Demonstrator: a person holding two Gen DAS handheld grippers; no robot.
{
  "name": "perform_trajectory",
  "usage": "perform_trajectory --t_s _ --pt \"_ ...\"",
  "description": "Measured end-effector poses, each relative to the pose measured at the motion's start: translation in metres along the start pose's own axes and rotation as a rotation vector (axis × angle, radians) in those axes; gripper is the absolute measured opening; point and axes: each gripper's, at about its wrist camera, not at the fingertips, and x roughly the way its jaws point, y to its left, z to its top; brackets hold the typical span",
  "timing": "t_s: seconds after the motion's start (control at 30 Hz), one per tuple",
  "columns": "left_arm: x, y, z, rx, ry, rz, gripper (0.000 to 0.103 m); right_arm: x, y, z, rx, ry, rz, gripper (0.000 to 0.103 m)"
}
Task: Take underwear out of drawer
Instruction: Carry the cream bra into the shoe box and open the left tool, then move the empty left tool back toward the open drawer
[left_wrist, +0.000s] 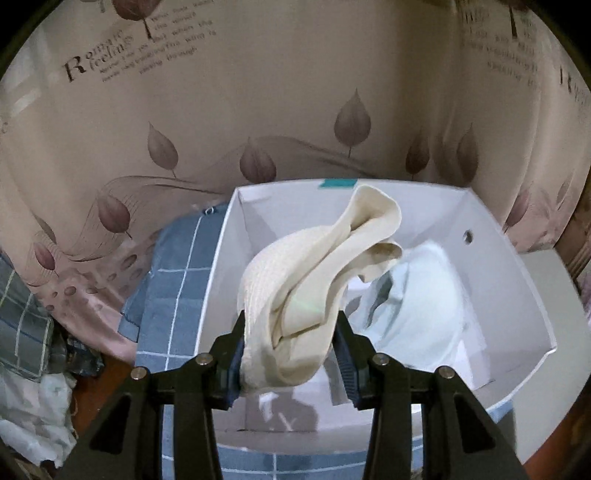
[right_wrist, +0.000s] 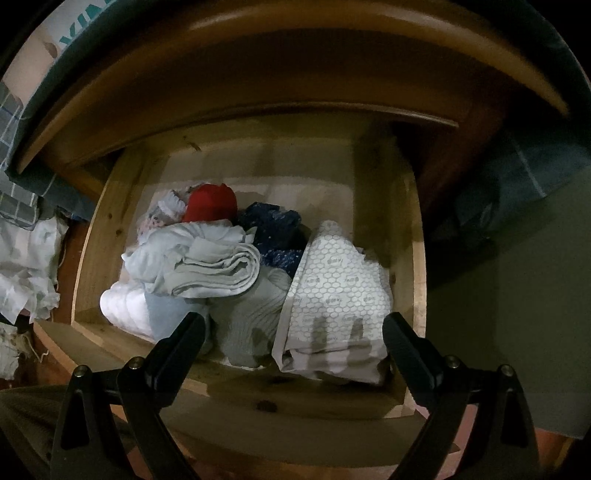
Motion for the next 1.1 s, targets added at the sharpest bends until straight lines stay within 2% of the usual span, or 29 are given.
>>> perform_trajectory --t_s 0.1,0.3,0.37,0.7,0.87,1.0,1.1 --pt "0.009 -0.001 -0.006 0.008 0.021 0.000 0.044 0.001 0.001 0.000 0.003 0.006 0.005 0.095" --pt "0.019 0.001 -0.016 -0.019 0.082 0.001 0.056 0.002 0.002 0.000 0.002 0.008 0.010 0.095" --pt "0.017 0.002 -0.019 -0.029 0.091 -0.010 0.056 0.002 0.002 0.000 0.005 0.009 0.009 0.095" --pt "-0.023 0.007 -0.031 -0.013 0.013 -0.027 0.060 0.001 -0.006 0.000 0.047 0.007 0.024 0.095" --pt "-0.044 0.015 -0.039 -0.011 0.003 -0.031 0.061 0.000 -0.007 0.000 0.054 0.003 0.026 0.096" --pt "-0.066 0.023 -0.055 -0.012 -0.020 -0.073 0.061 -0.004 -0.007 0.000 0.048 -0.017 0.039 0.096" --pt "-0.084 0.024 -0.078 0.035 -0.031 -0.062 0.061 -0.009 -0.005 0.000 0.039 -0.034 0.056 0.096"
